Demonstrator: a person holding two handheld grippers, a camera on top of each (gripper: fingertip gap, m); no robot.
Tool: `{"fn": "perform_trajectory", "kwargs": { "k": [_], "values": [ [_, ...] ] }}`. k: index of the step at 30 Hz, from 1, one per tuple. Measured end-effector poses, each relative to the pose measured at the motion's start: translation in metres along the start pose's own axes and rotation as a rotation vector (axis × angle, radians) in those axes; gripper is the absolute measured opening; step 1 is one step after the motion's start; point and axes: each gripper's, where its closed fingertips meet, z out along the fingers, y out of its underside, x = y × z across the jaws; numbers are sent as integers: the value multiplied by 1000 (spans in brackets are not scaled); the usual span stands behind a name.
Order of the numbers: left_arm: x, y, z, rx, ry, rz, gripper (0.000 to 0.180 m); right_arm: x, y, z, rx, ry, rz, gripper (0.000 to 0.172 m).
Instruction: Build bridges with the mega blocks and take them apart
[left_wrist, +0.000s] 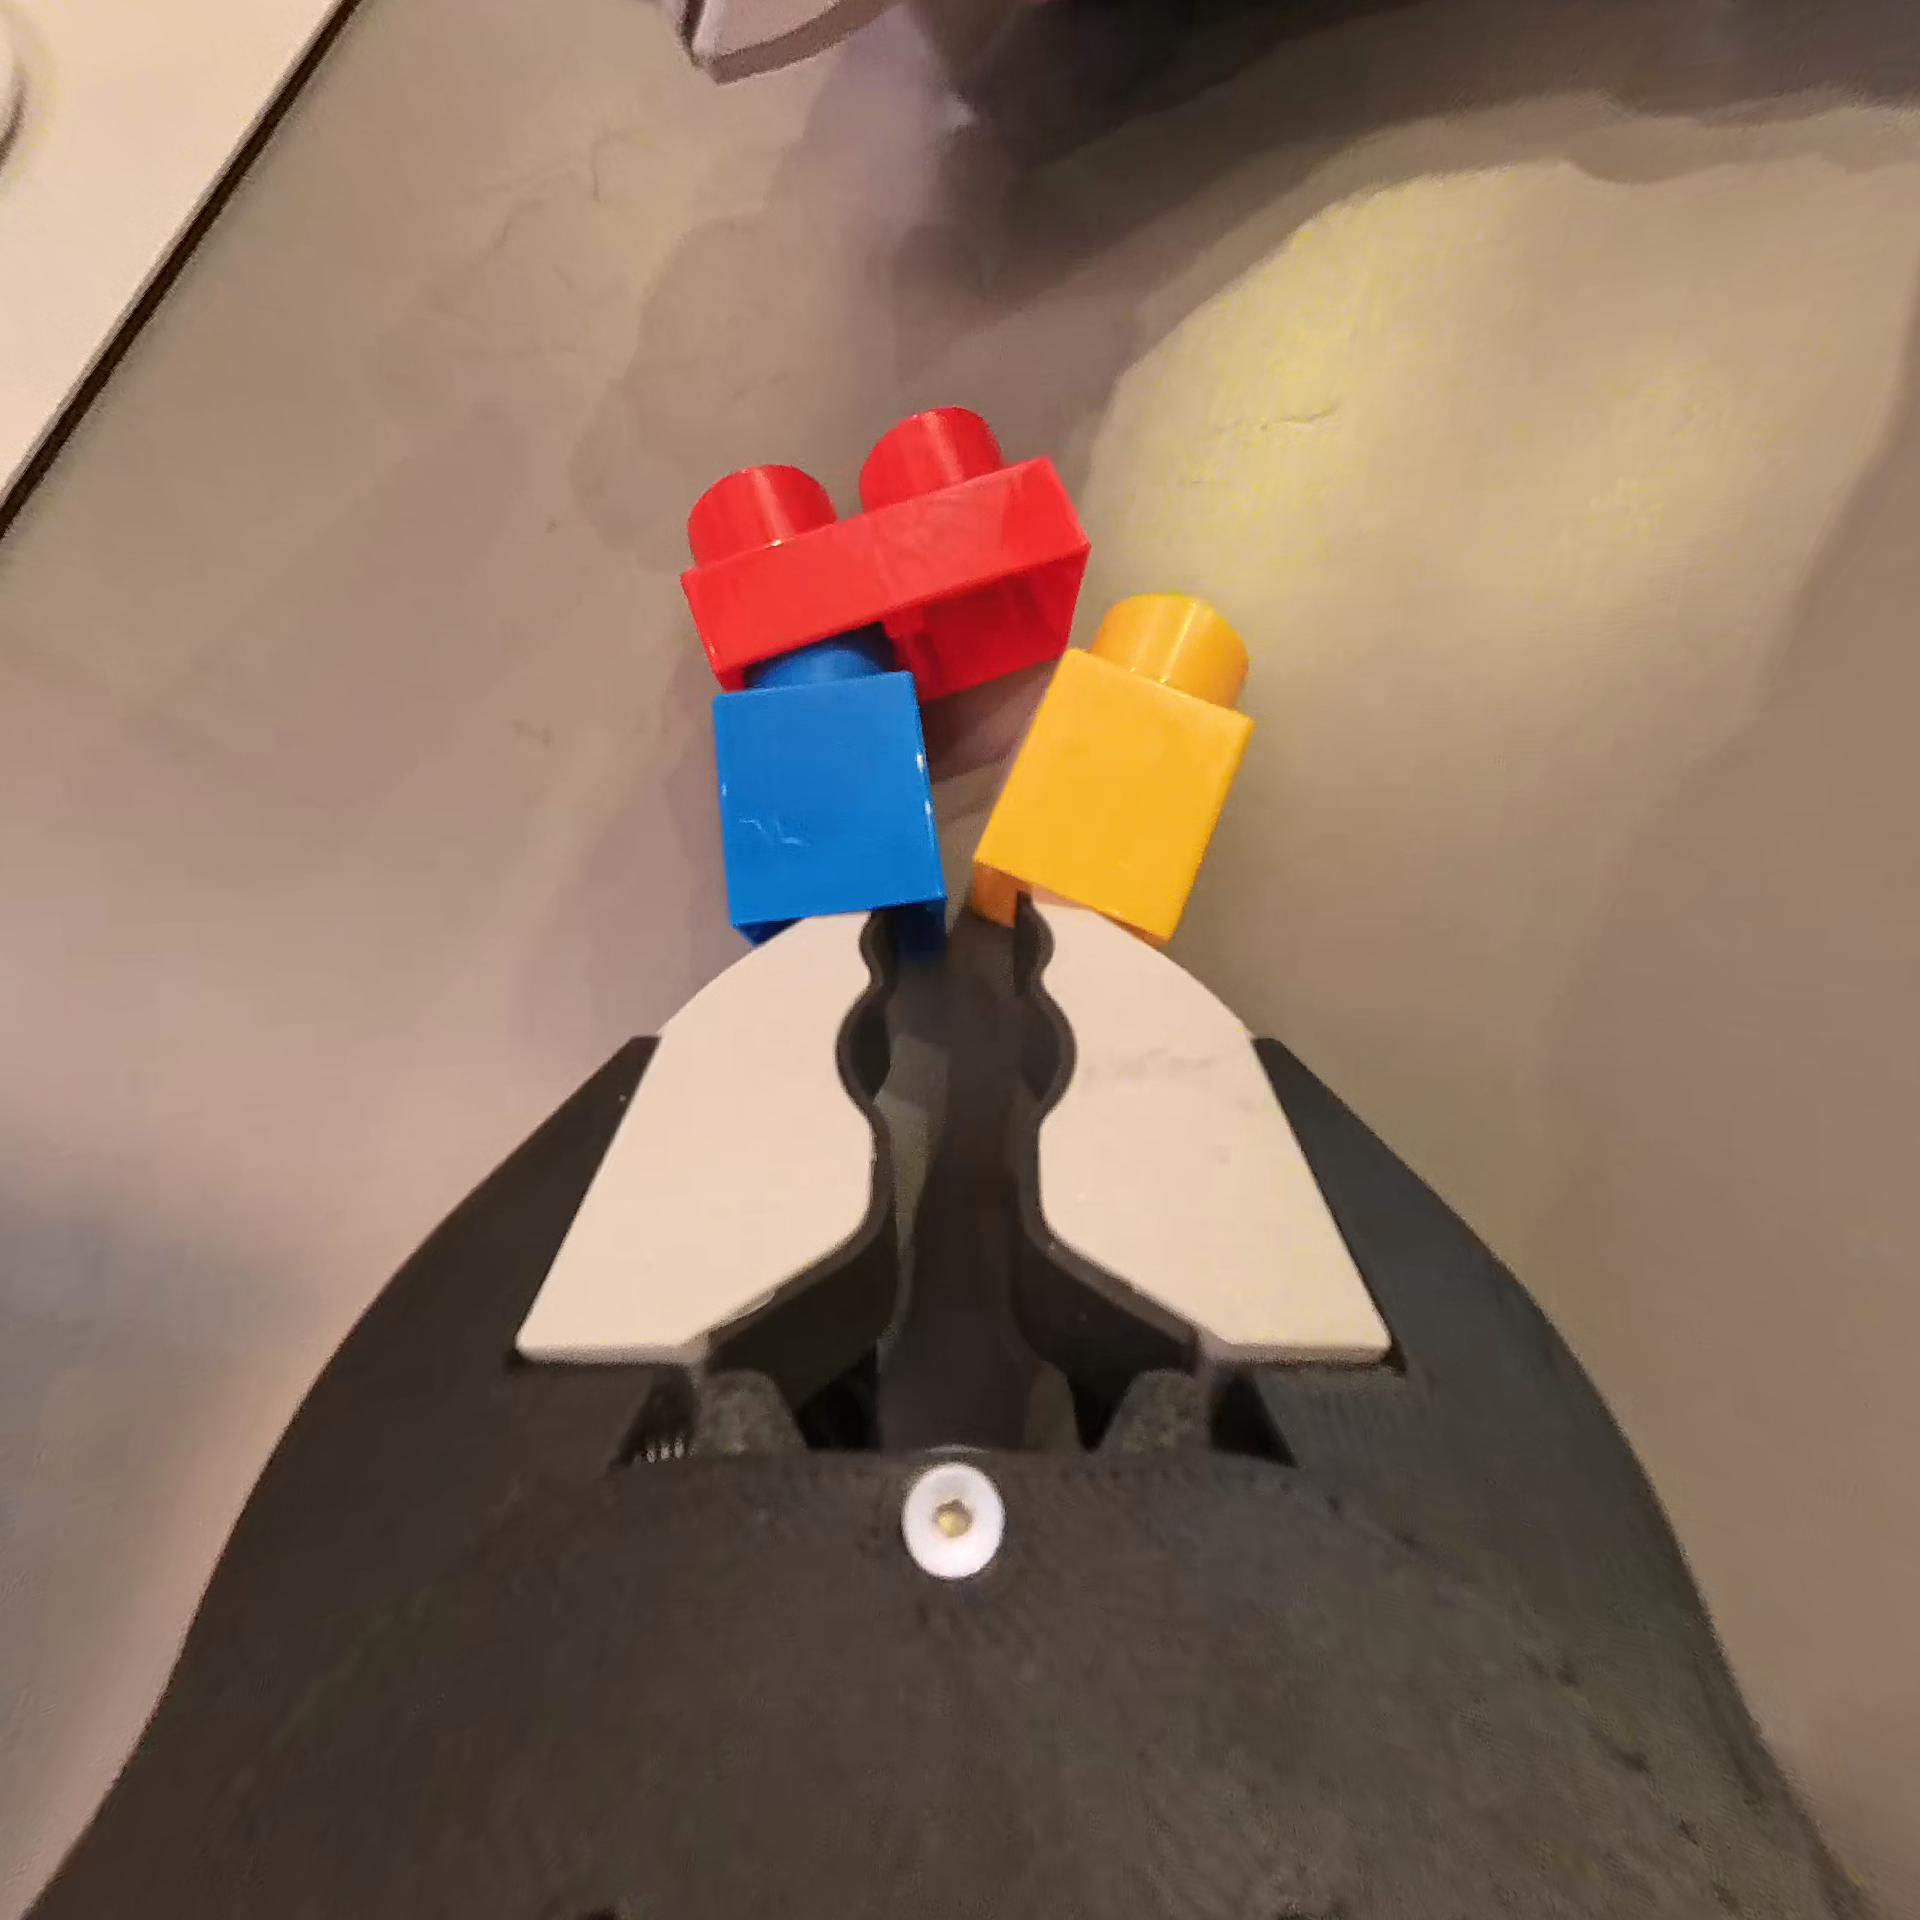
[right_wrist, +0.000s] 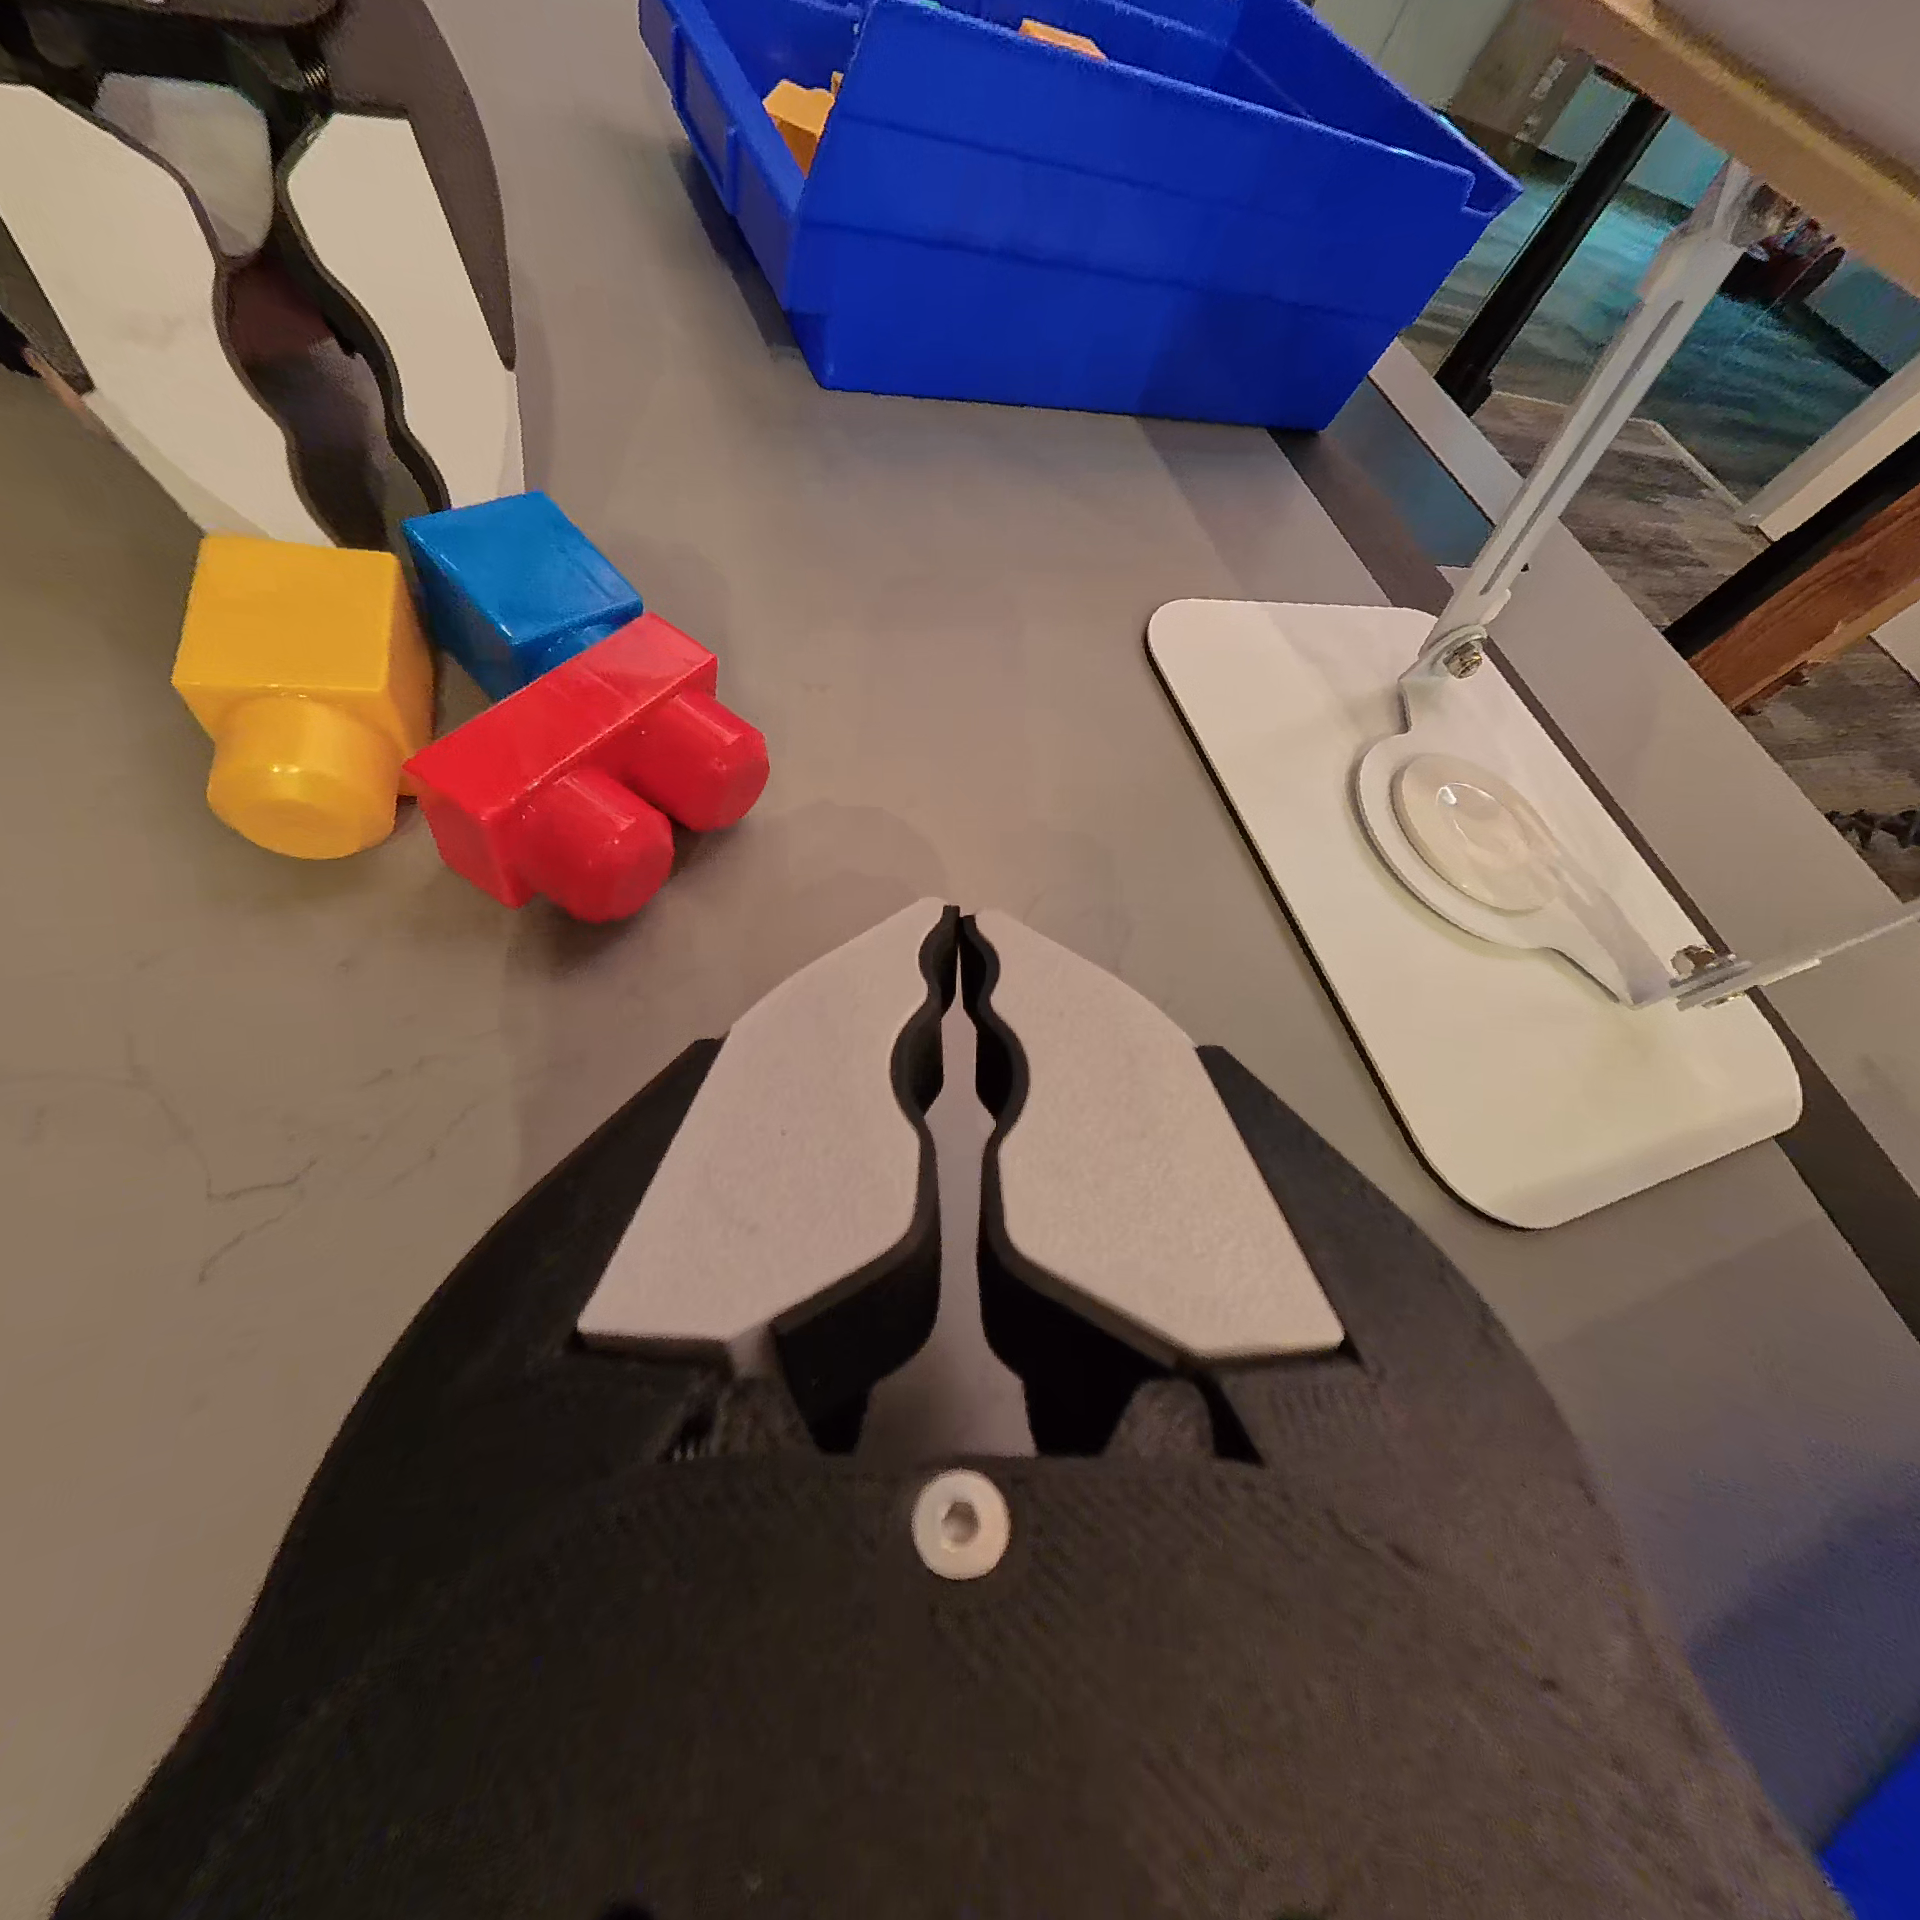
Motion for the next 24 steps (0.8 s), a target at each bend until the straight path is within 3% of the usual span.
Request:
{"fn": "perform_trajectory", "kwargs": {
  "k": [16,24],
  "values": [
    [3,-19,14,28,33,58,5,4,-3,-5,30,4,41,0],
    [-5,-30,0,141,15,10,5,6,-8,-11,75,-3,70,0]
  ]
}}
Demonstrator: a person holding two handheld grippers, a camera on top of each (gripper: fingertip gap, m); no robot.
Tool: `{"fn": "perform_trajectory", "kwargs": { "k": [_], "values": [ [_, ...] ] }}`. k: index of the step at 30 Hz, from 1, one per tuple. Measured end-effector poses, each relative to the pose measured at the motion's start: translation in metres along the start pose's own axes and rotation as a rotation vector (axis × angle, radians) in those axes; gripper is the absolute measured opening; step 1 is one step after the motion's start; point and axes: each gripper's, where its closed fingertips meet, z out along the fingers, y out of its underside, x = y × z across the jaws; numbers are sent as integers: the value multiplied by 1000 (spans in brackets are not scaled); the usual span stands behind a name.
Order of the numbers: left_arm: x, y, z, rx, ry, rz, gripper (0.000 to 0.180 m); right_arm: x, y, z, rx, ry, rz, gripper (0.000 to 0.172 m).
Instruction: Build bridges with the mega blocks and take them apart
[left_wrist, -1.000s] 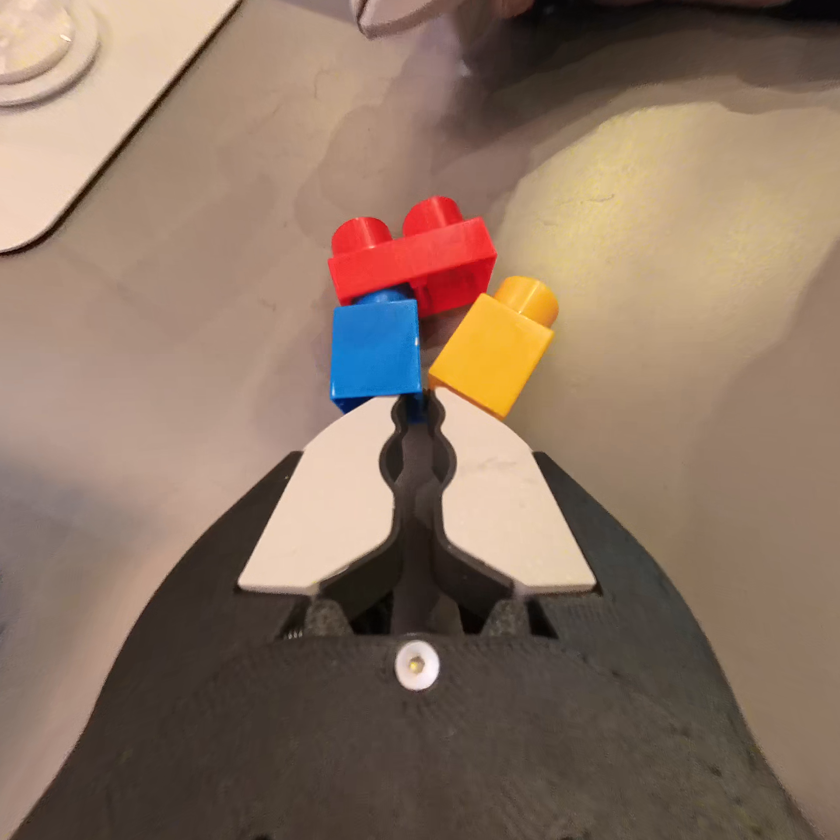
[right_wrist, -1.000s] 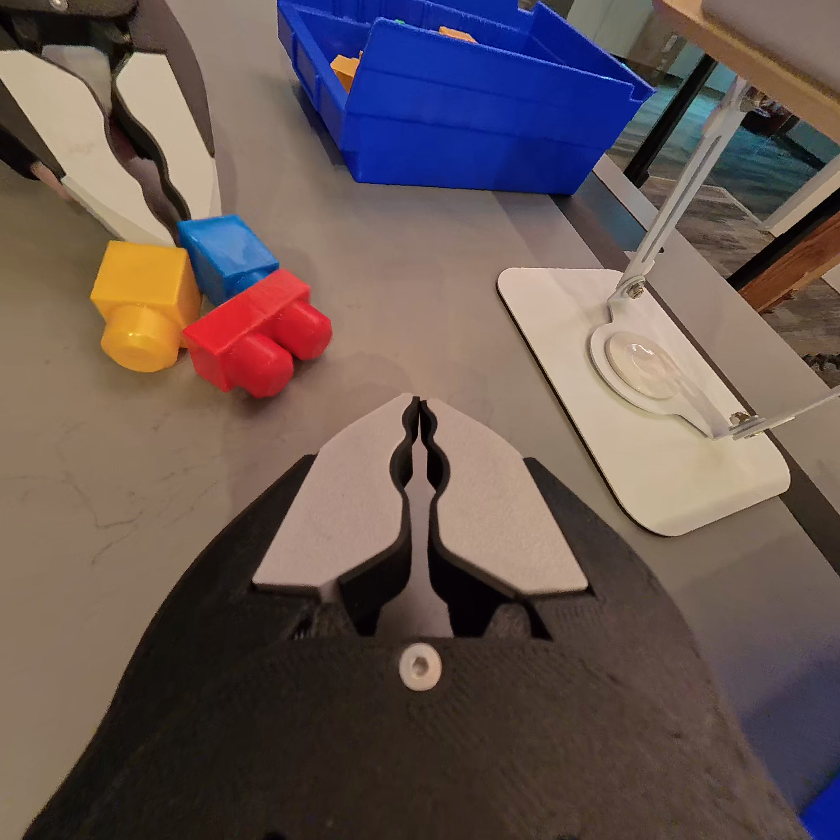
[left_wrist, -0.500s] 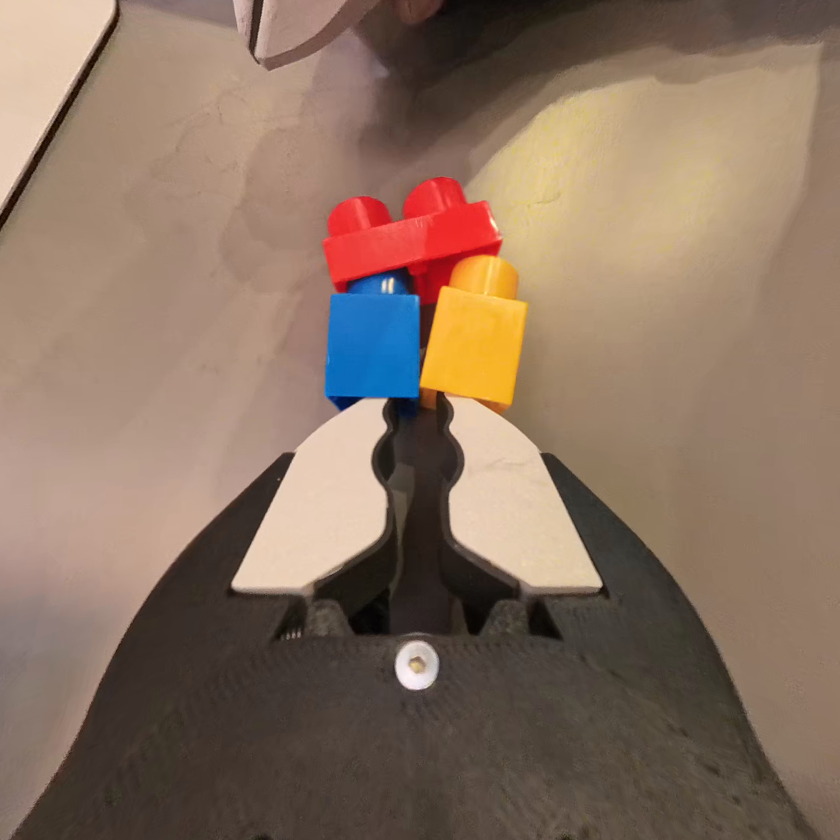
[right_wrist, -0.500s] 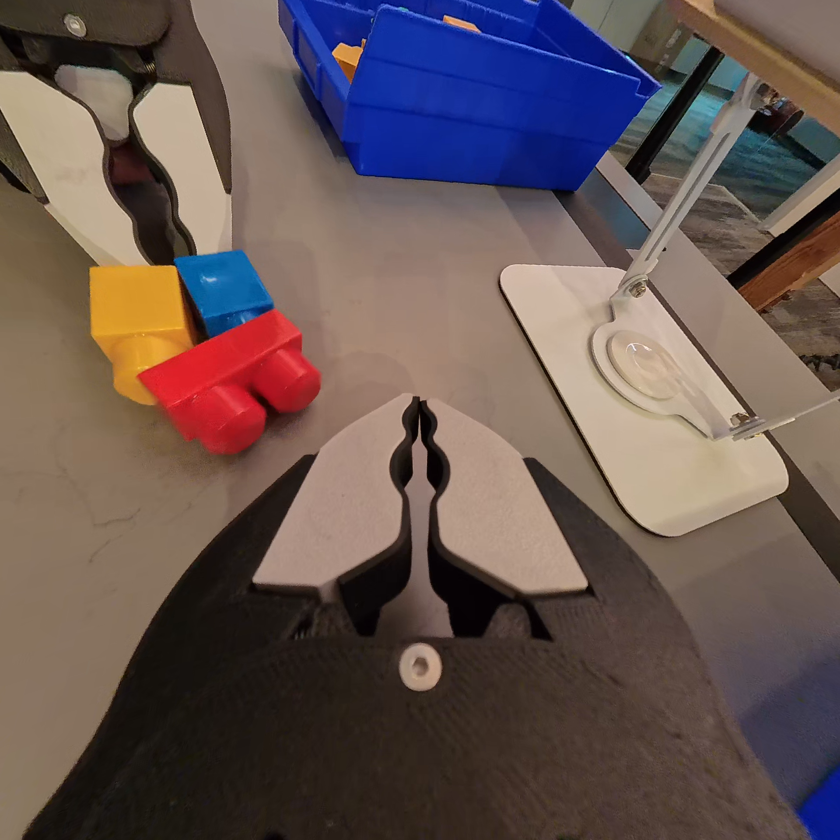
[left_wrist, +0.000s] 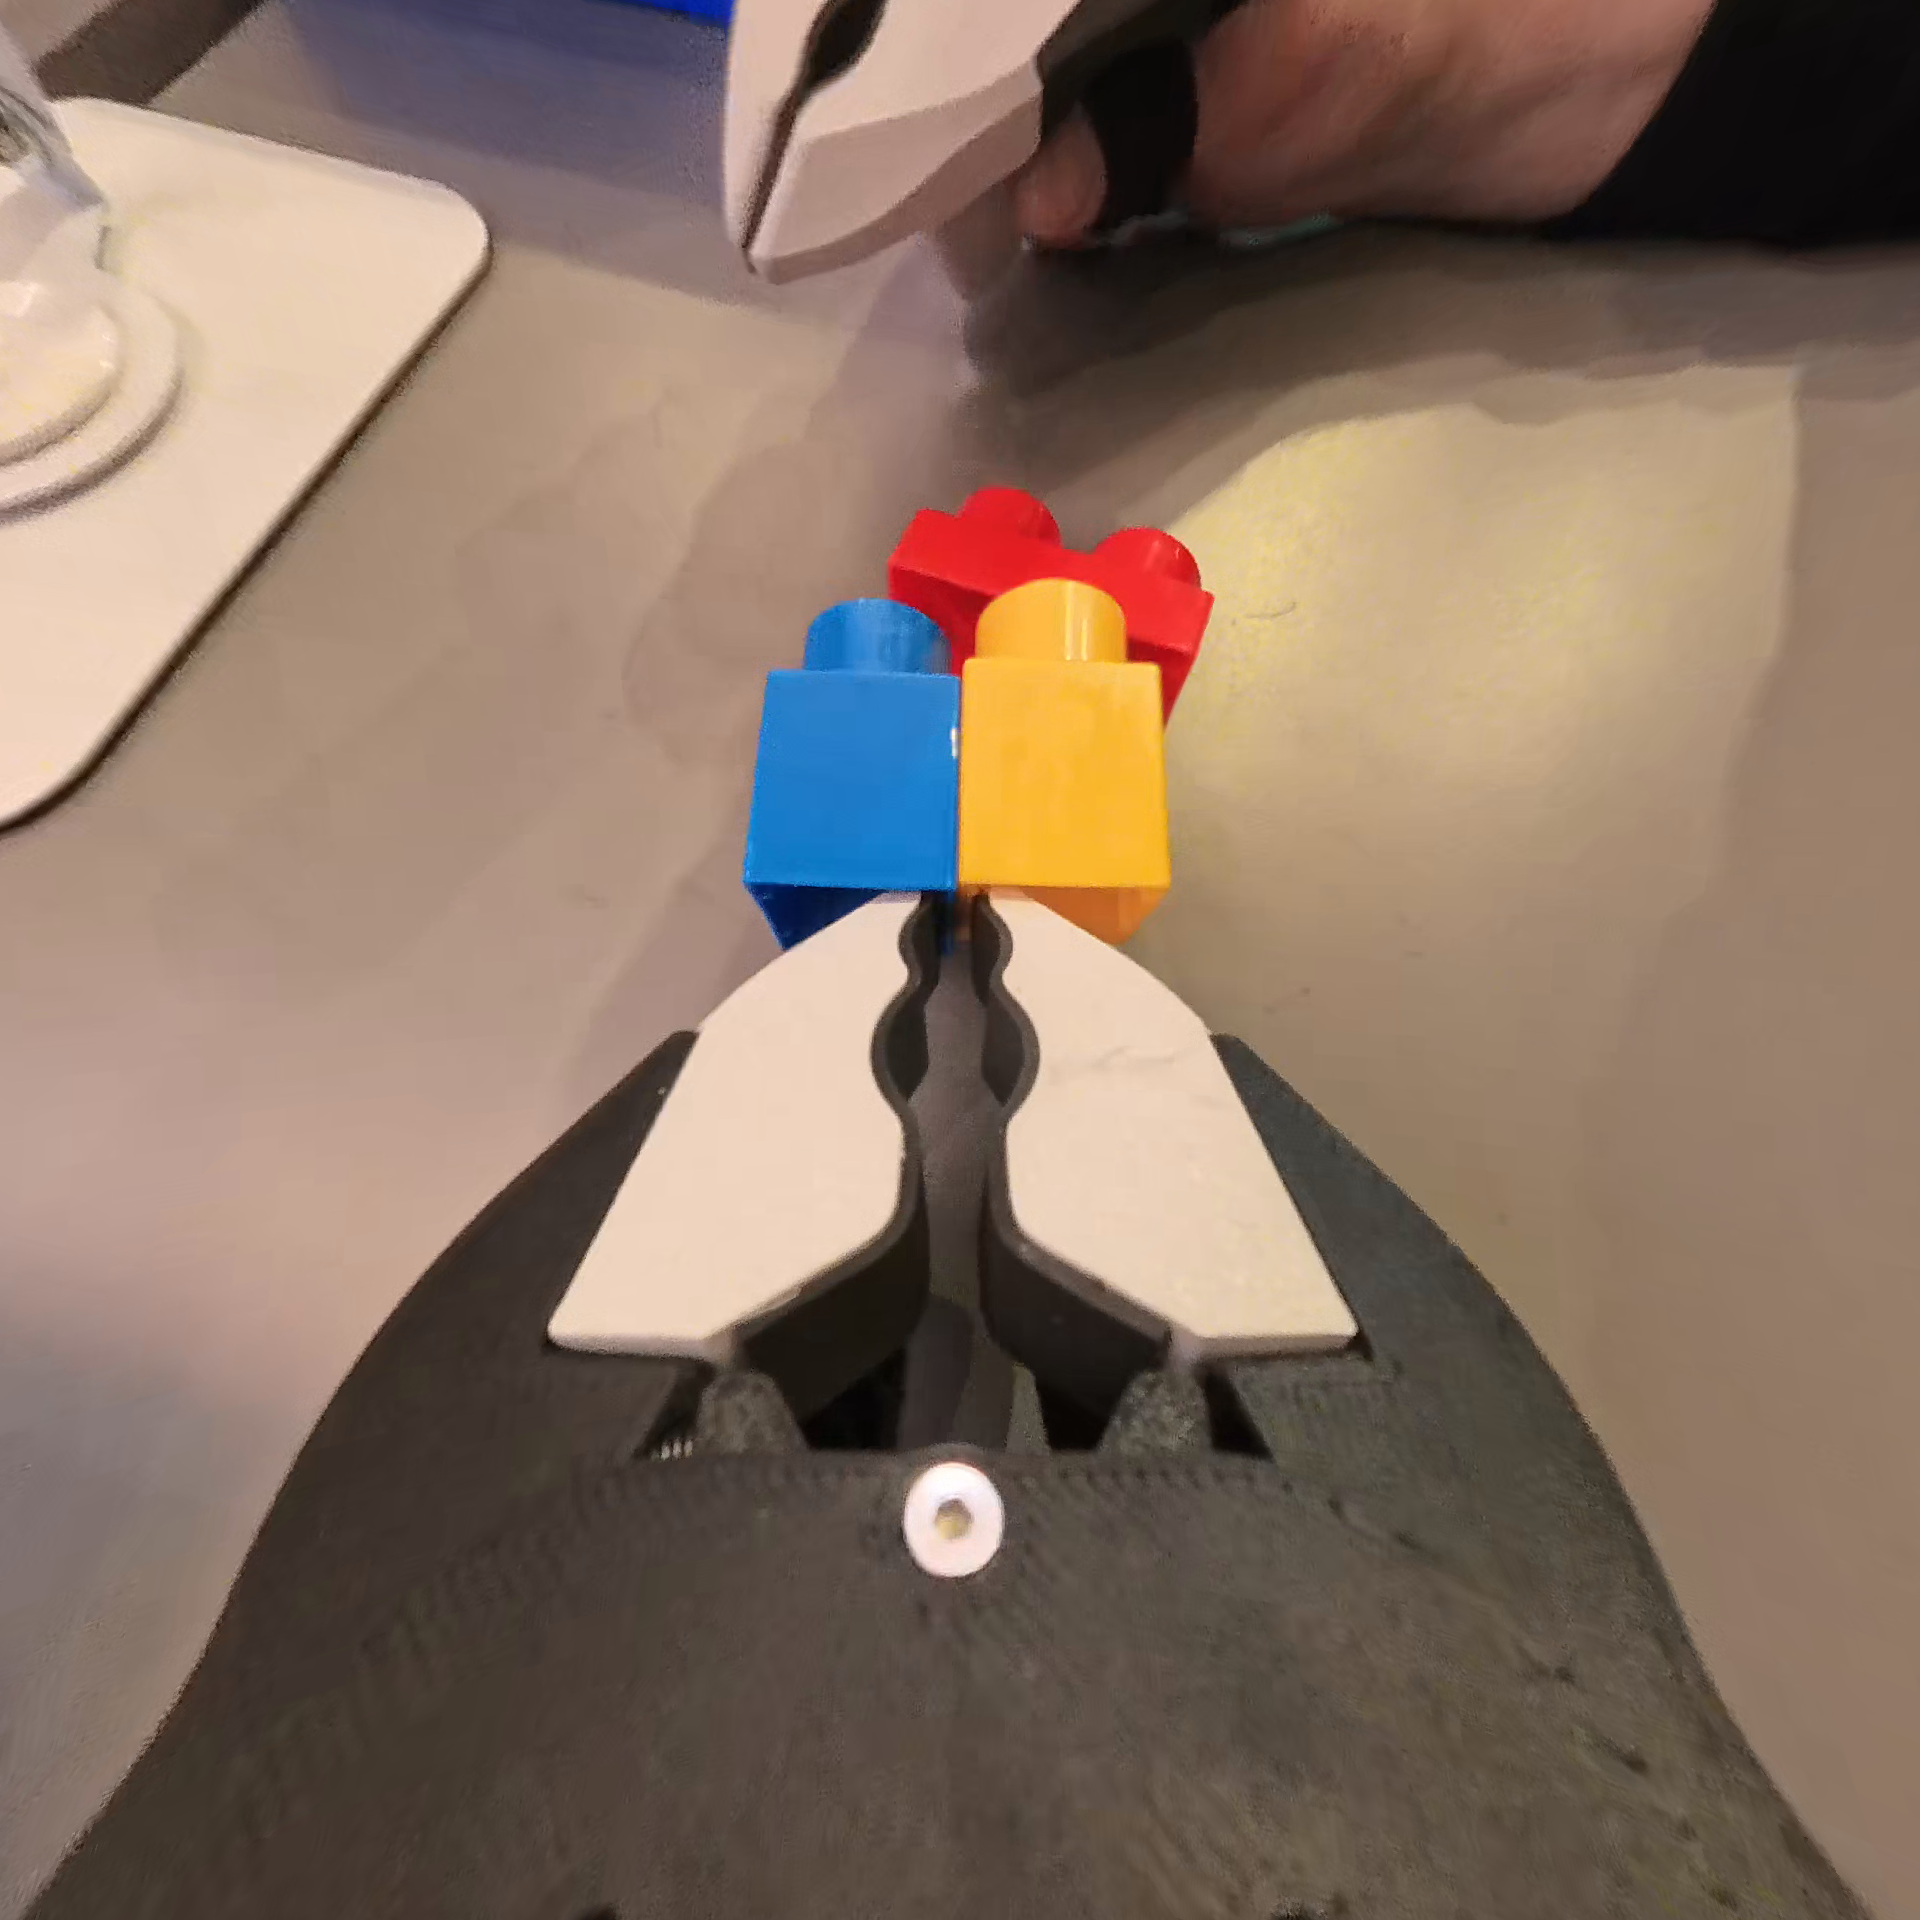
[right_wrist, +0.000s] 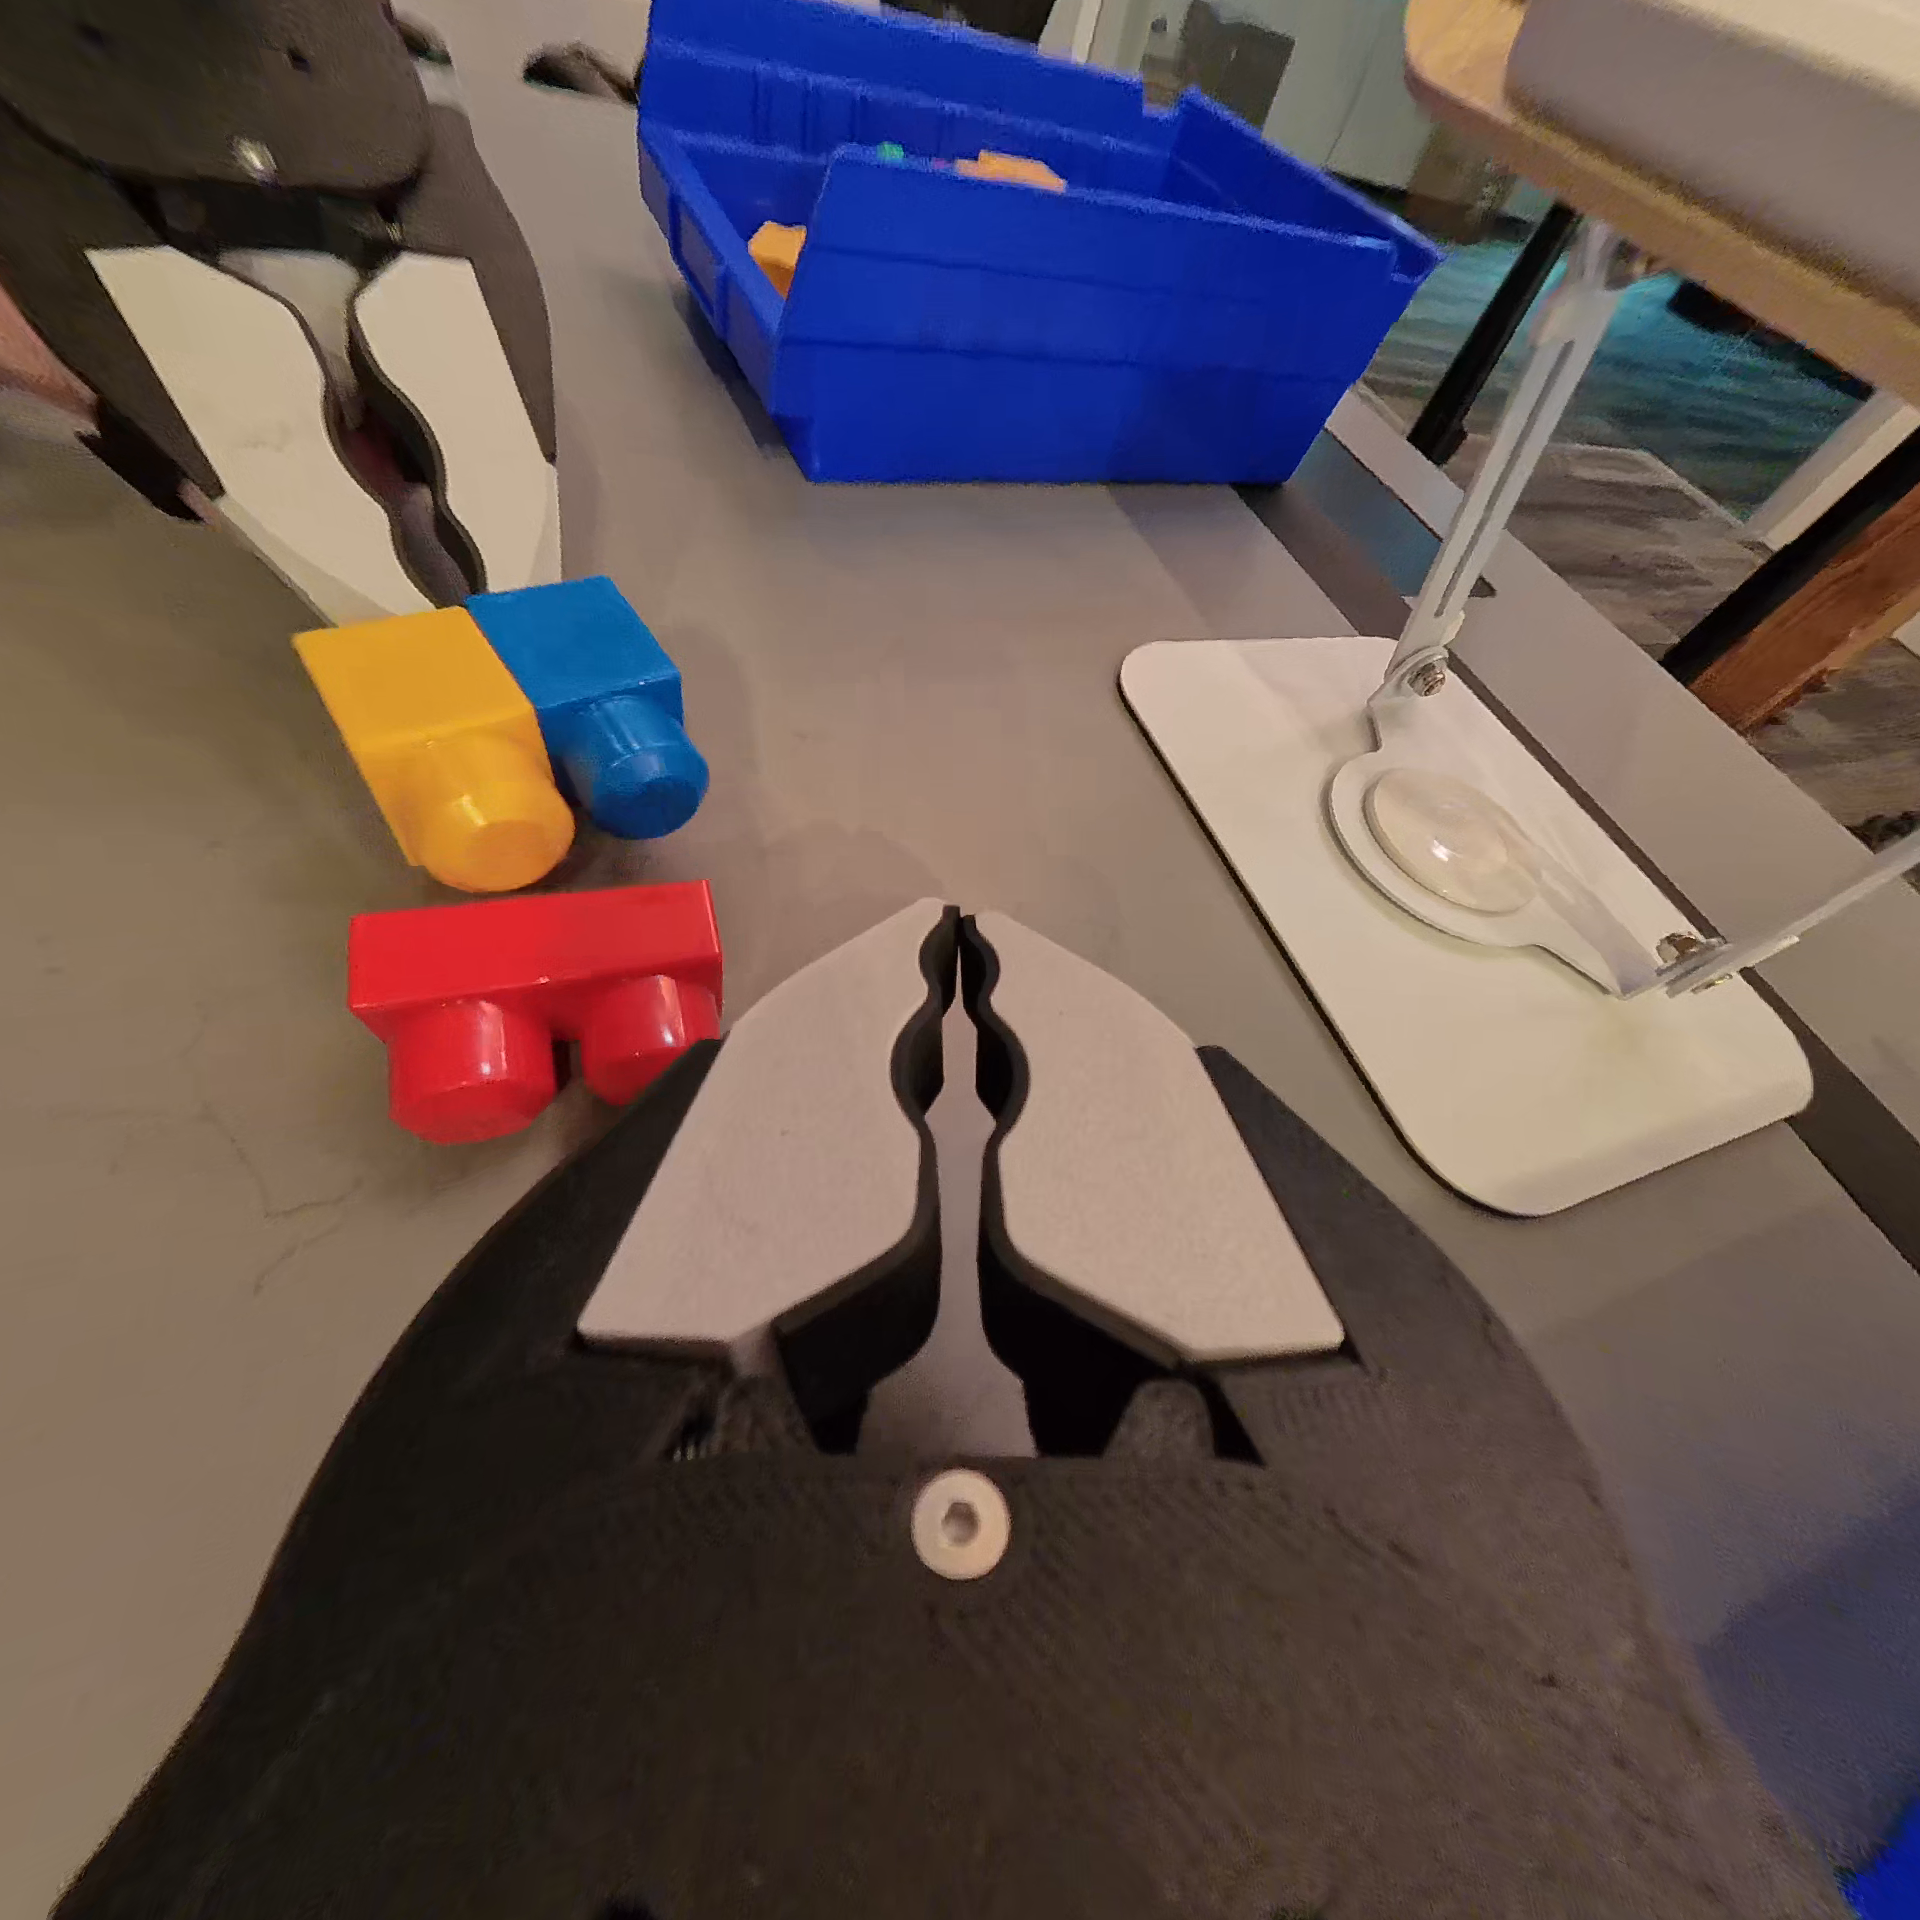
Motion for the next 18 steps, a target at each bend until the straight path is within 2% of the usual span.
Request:
{"fn": "perform_trajectory", "kwargs": {
  "k": [6,8,10,14,18],
  "values": [
    [-10,-27,-25,136,-69,48,5,-15,-38,-22,175,-156,73,9],
    [-12,-35,-29,131,-137,126,5,-21,-46,-22,223,-231,201,20],
    [-14,-43,-31,118,-215,216,5,-26,-51,-18,238,-315,356,38],
    [-11,-66,-35,129,-320,327,5,-41,-64,-16,275,-491,587,51],
    [-9,-81,-34,136,-387,388,5,-61,-70,-11,254,-632,708,59]
  ]
}}
